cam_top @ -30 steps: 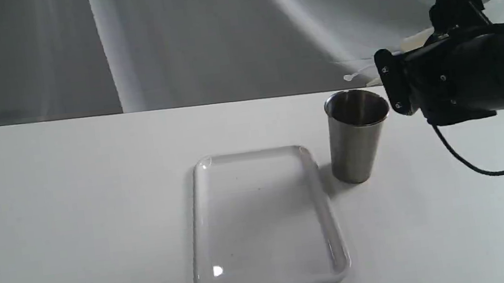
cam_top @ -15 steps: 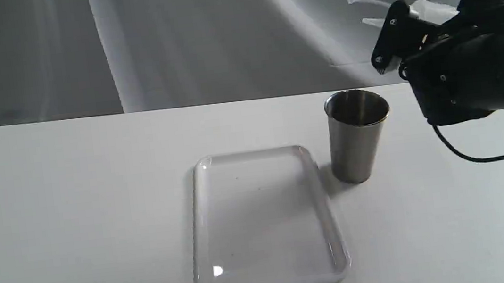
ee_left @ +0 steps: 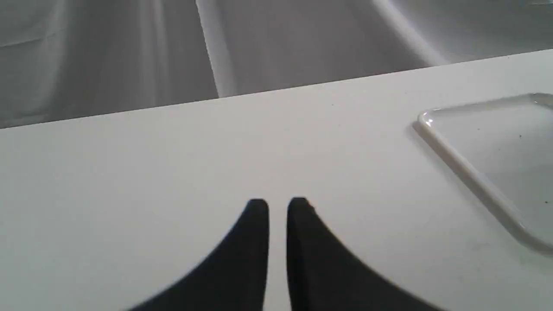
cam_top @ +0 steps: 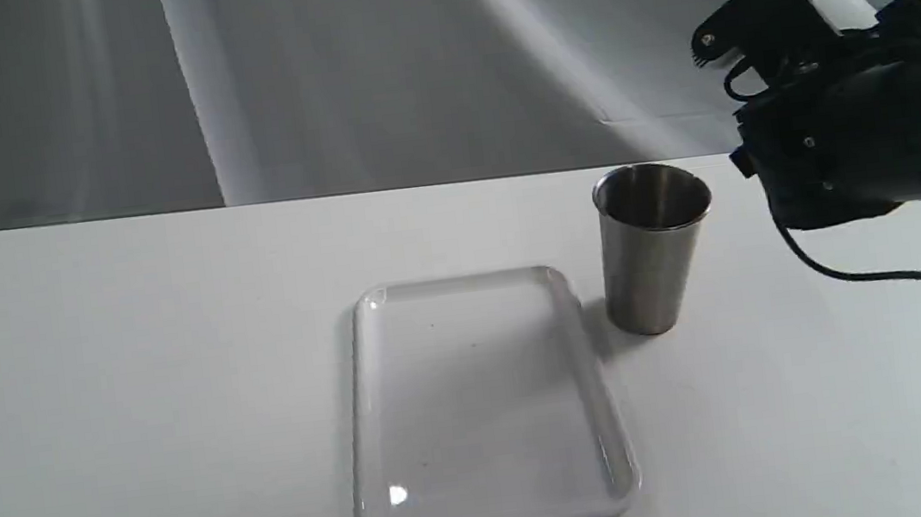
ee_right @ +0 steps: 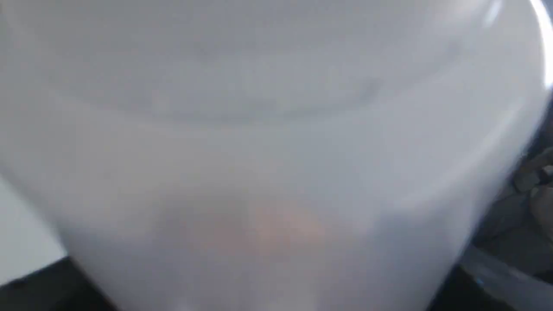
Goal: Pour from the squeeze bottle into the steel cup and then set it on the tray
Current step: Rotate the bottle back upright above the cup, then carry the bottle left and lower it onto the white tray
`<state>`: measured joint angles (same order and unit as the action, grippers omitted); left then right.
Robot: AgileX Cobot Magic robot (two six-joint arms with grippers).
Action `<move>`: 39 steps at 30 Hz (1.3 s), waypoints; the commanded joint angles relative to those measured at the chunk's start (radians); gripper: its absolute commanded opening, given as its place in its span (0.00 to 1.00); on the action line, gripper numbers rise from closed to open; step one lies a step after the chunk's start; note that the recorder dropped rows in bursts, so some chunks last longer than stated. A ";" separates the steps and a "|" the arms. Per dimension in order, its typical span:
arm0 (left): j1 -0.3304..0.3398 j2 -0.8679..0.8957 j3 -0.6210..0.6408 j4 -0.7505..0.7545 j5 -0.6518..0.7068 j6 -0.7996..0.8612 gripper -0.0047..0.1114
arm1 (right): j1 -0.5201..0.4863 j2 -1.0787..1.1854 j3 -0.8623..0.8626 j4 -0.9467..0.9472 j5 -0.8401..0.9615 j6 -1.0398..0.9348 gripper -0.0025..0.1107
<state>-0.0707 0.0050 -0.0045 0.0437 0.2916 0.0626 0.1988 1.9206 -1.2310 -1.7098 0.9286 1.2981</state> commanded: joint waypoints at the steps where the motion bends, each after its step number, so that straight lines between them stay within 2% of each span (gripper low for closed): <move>1: -0.003 -0.005 0.004 0.001 -0.007 -0.002 0.11 | 0.001 -0.026 -0.011 -0.035 0.014 0.053 0.46; 13: -0.003 -0.005 0.004 0.001 -0.007 -0.002 0.11 | 0.003 -0.147 -0.011 -0.035 0.014 0.380 0.46; 20: -0.003 -0.005 0.004 0.001 -0.007 -0.002 0.11 | 0.025 -0.170 -0.011 -0.035 0.006 0.392 0.46; 23: -0.003 -0.005 0.004 0.001 -0.007 -0.002 0.11 | 0.032 -0.170 -0.011 -0.035 -0.077 0.392 0.46; 33: -0.003 -0.005 0.004 0.001 -0.007 -0.002 0.11 | 0.032 -0.170 -0.020 -0.035 -0.584 0.411 0.46; 39: -0.003 -0.005 0.004 0.001 -0.007 -0.002 0.11 | 0.032 -0.170 -0.076 -0.035 -0.753 0.411 0.46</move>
<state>-0.0707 0.0050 -0.0045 0.0437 0.2916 0.0626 0.2300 1.7668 -1.2770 -1.7132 0.2144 1.7034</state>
